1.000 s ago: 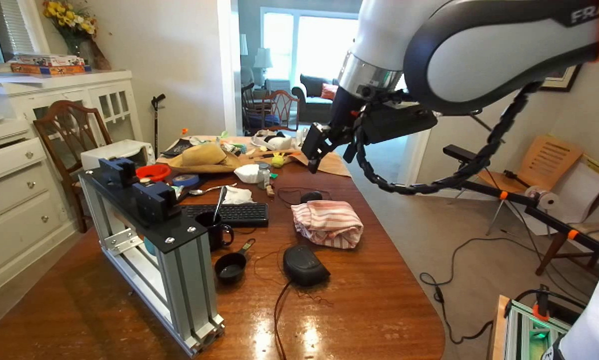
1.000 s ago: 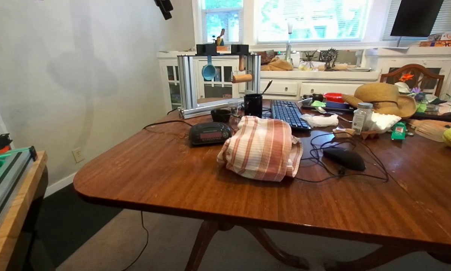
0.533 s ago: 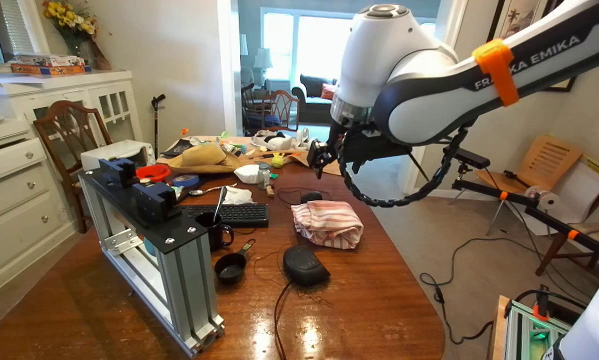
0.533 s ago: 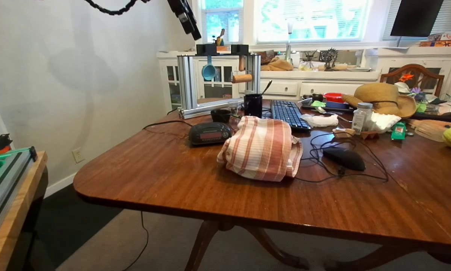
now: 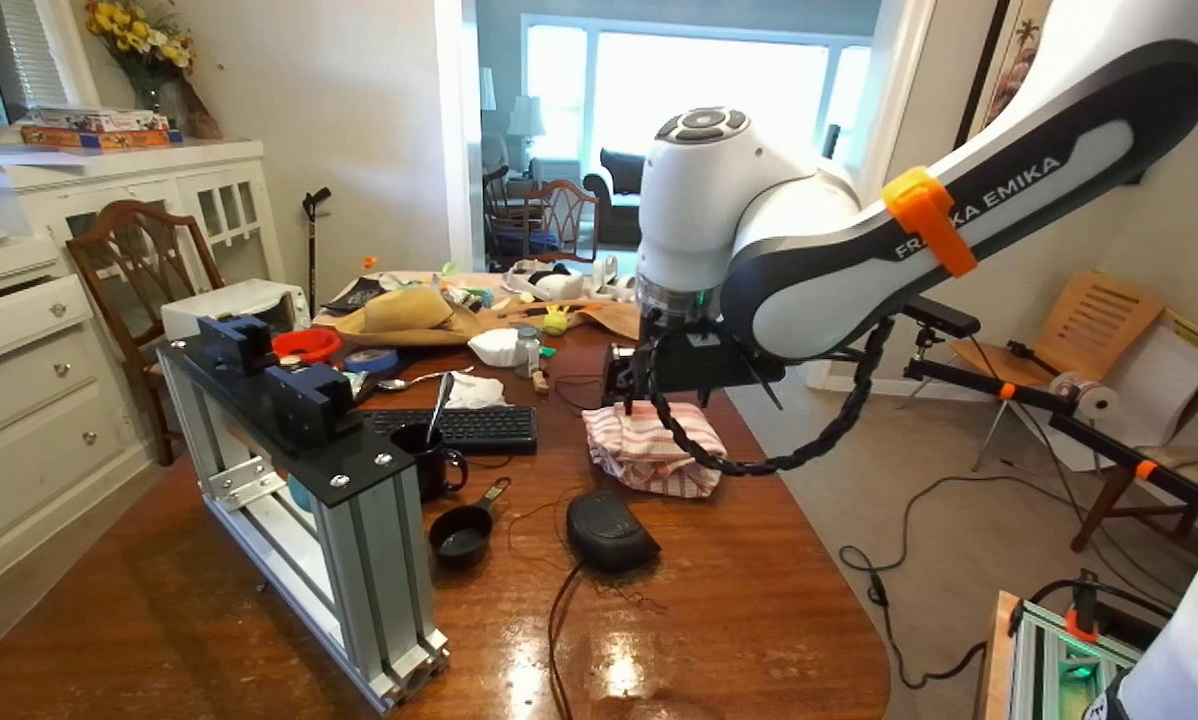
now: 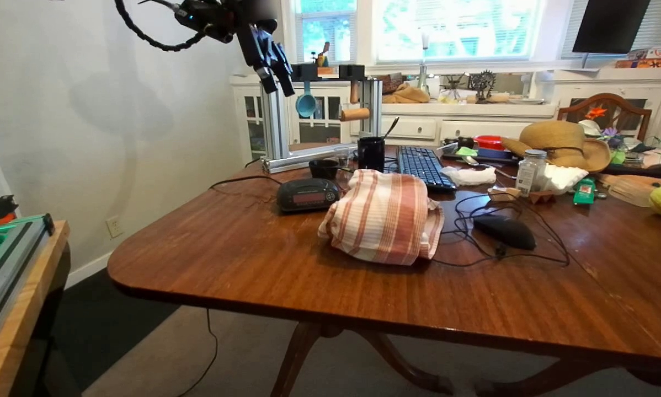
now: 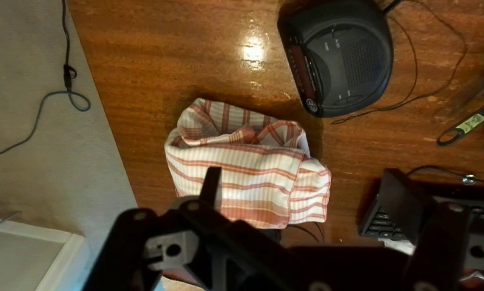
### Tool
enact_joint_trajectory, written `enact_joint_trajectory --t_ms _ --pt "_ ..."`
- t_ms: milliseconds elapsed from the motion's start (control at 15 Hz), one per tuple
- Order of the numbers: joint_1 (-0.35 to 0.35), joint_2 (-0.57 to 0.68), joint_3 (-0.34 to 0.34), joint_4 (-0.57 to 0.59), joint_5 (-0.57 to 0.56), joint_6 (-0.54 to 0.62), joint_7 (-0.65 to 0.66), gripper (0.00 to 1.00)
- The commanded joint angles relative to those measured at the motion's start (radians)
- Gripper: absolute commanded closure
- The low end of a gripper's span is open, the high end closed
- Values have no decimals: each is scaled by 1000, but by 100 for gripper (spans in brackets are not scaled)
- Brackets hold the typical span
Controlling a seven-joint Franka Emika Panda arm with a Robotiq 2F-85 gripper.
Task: Slightly push the CD player to the bottom-left corner
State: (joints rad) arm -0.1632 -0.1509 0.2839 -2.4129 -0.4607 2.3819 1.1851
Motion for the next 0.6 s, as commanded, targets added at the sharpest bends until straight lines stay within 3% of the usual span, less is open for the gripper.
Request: enact_joint_trajectory --t_ms 0,333,467,533 --pt "72 18 -67 3 -10 -2 28 0" --pt "96 50 -82 13 -7 3 62 0" --pt "114 35 -100 2 101 -43 -56 0" --pt "123 67 -118 17 142 -36 -106 25"
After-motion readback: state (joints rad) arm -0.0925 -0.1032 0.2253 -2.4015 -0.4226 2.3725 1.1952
